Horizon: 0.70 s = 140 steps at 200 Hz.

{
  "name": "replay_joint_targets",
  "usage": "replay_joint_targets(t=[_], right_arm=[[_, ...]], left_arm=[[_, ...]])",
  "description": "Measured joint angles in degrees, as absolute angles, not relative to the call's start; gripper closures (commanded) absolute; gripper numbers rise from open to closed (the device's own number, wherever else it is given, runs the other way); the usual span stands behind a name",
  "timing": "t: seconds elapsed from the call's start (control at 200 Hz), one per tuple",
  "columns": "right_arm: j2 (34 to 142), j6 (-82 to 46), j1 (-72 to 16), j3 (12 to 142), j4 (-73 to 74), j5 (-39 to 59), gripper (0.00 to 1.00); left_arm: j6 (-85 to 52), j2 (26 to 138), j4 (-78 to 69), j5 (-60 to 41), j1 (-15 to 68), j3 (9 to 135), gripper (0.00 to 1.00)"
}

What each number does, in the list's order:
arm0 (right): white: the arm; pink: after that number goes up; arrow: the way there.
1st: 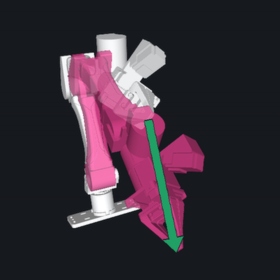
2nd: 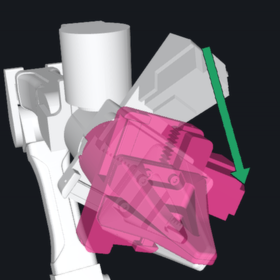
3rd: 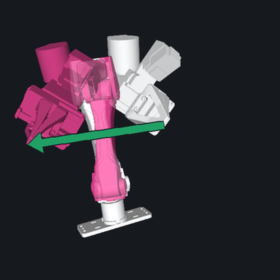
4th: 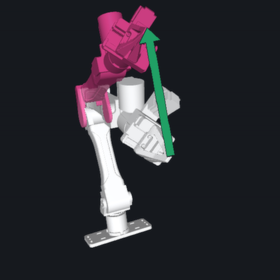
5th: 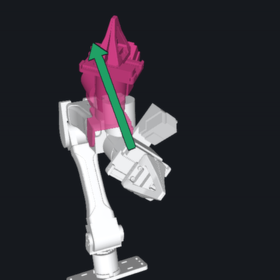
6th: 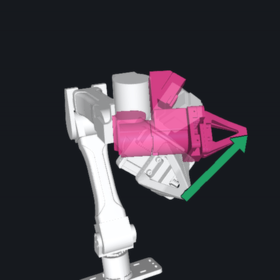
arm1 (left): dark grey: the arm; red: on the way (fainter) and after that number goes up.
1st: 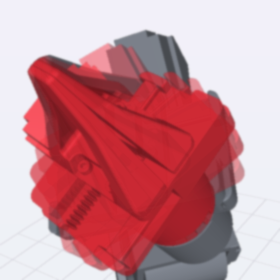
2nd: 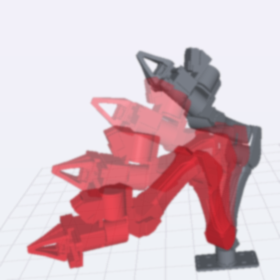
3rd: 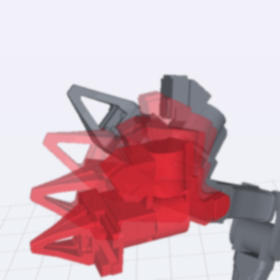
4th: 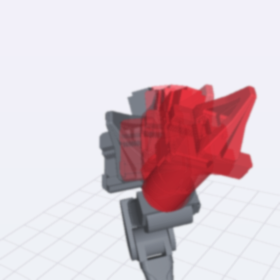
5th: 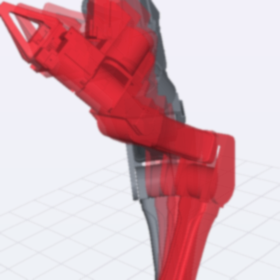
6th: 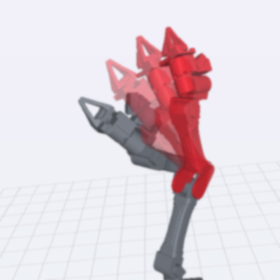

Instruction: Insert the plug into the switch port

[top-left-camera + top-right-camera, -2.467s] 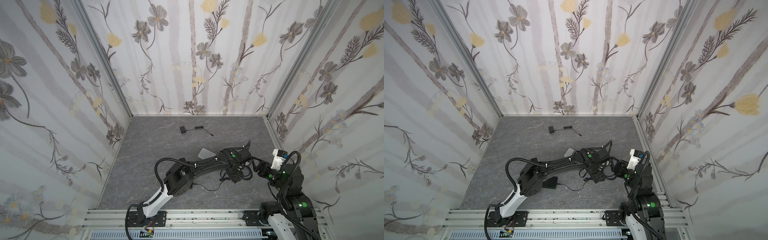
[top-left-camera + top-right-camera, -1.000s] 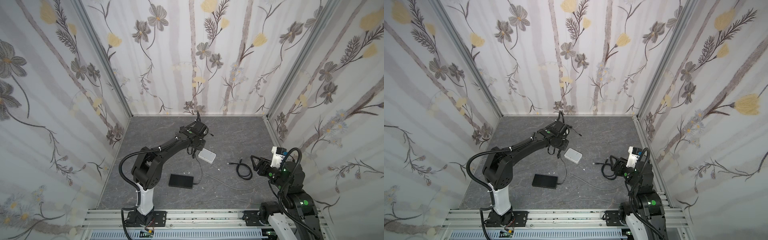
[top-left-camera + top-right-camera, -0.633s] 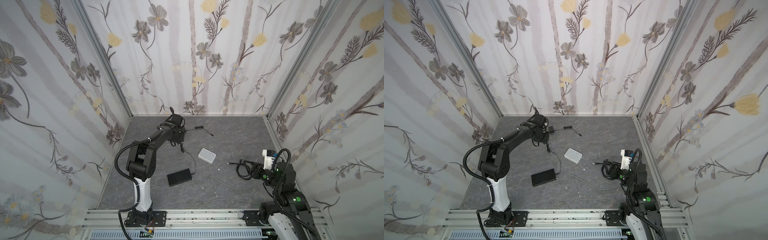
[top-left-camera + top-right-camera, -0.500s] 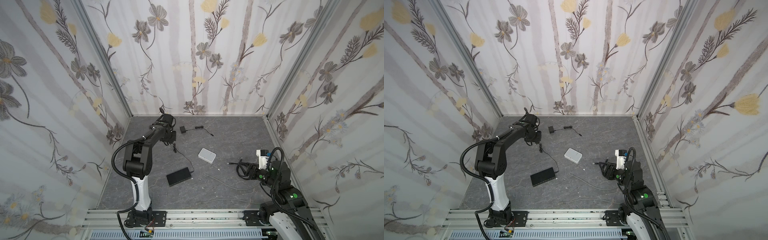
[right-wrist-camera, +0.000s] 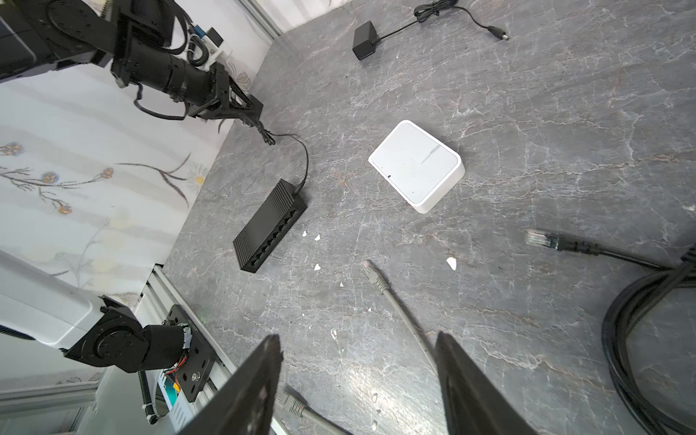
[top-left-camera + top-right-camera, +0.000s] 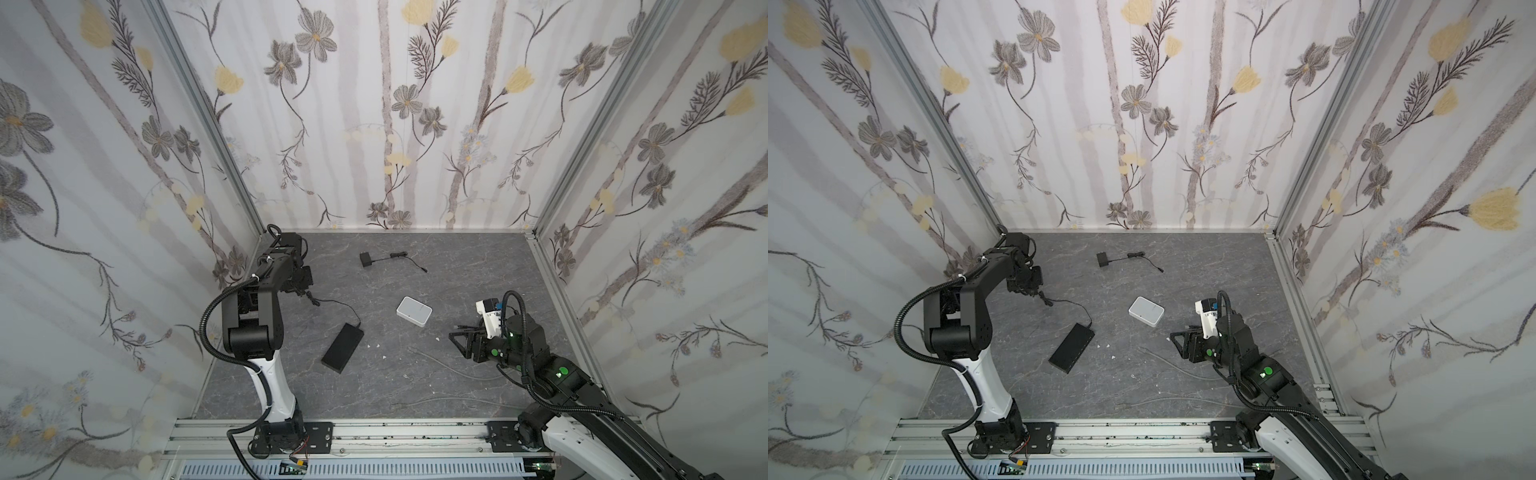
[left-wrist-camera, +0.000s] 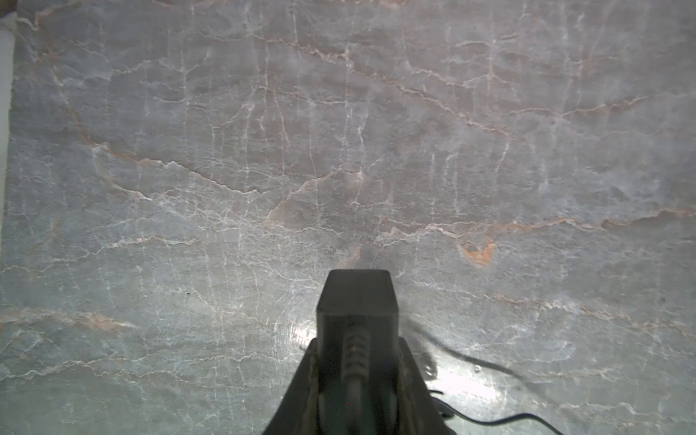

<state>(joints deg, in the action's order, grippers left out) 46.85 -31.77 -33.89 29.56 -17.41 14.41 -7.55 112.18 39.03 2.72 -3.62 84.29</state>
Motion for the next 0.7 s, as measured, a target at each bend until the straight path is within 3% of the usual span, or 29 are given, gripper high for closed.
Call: replay_joint_targets(t=[0.1, 0.13, 0.18, 0.235, 0.245, 0.26, 0.495, 0.59, 0.699], right_arm=[[46.76, -31.99, -34.89, 29.65, -17.41, 12.95, 0.34], [46.57, -32.10, -34.92, 29.65, -17.41, 12.93, 0.34], [46.04, -32.12, -35.14, 29.50, -17.37, 12.47, 0.34], [45.43, -32.38, -35.18, 29.08, -17.43, 11.60, 0.34], [45.36, -32.49, -35.18, 29.02, -17.43, 11.62, 0.34], [45.23, -32.49, -35.18, 28.93, -17.45, 11.57, 0.34], [44.66, -32.51, -35.42, 28.05, -17.63, 11.11, 0.34], [46.41, -32.47, -36.03, 27.97, -17.39, 10.90, 0.34], [49.82, -32.03, -38.04, 27.59, -16.88, 10.50, 0.34]], left_arm=[[-8.32, 113.91, 39.31, 2.70, -5.04, 84.82, 0.76], [-8.56, 114.37, 39.29, 2.70, -5.39, 84.93, 0.70], [-8.82, 114.98, 39.31, 2.57, -5.72, 85.08, 0.36], [-9.10, 115.35, 39.22, 1.39, -5.78, 85.17, 0.15], [-9.19, 115.35, 39.22, 1.13, -5.78, 85.17, 0.06], [-9.26, 115.35, 39.24, 0.91, -5.78, 85.17, 0.01], [-11.79, 109.27, 39.70, -0.01, -5.82, 85.27, 0.00], [-13.96, 101.19, 38.46, -0.64, -5.56, 82.28, 0.00], [-17.87, 86.83, 35.55, -4.38, -2.96, 70.11, 0.03]])
